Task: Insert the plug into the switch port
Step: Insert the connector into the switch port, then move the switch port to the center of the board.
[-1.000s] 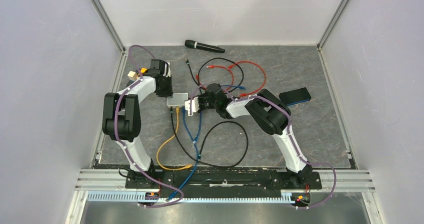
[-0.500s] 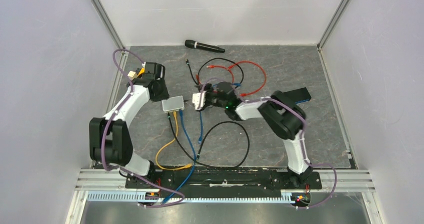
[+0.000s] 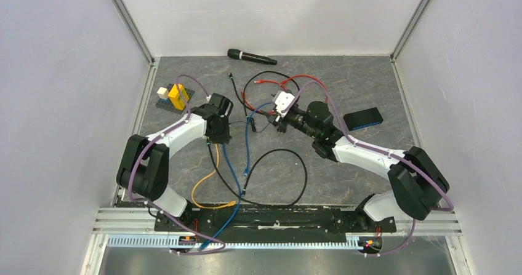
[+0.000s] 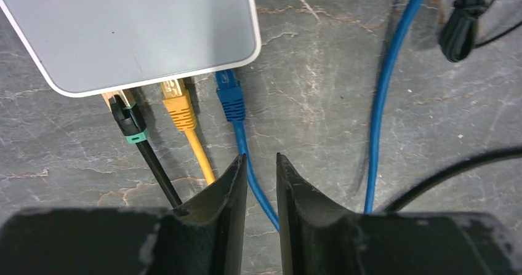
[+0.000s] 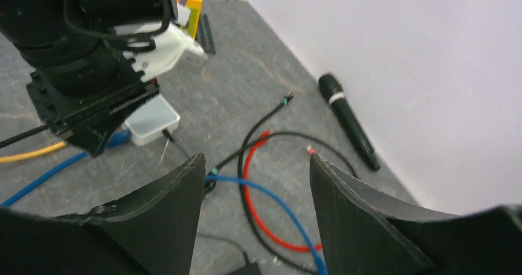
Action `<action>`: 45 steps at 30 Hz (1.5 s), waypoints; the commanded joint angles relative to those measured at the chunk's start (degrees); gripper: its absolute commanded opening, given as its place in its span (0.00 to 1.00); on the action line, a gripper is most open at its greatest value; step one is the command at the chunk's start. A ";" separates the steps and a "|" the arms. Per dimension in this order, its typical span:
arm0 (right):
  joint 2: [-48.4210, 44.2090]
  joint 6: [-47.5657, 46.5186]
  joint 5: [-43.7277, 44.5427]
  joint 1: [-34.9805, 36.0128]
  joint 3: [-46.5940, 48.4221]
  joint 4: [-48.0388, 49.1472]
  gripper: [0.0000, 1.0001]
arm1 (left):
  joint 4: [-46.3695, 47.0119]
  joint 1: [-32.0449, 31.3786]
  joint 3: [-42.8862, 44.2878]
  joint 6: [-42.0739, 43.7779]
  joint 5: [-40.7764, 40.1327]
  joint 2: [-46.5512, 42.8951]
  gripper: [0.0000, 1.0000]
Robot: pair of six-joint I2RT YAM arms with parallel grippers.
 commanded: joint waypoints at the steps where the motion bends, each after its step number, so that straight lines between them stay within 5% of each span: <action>1: -3.47 5.55 3.96 -0.08 -3.22 -9.84 0.64 | 2.03 -0.40 -0.66 -4.58 -4.04 1.54 0.29; 12: -9.56 2.84 6.41 -0.08 -8.65 -10.64 0.65 | 3.37 -1.43 -0.29 -6.99 -8.51 7.89 0.24; 18: -14.33 4.72 7.30 -0.08 -9.44 -11.60 0.64 | 0.85 1.63 8.46 -5.47 -15.83 13.72 0.06; 25: -18.70 6.07 8.44 -0.08 -8.79 -16.17 0.65 | 1.02 10.06 21.02 -7.56 -11.48 23.96 0.03; 38: -21.30 8.43 20.17 -0.11 -8.76 -19.87 0.66 | 5.82 17.40 22.99 -13.27 -7.26 26.14 0.05; 45: -21.51 13.40 28.75 -0.08 -5.99 -25.64 0.72 | 19.42 17.24 17.03 -10.55 1.23 17.17 0.19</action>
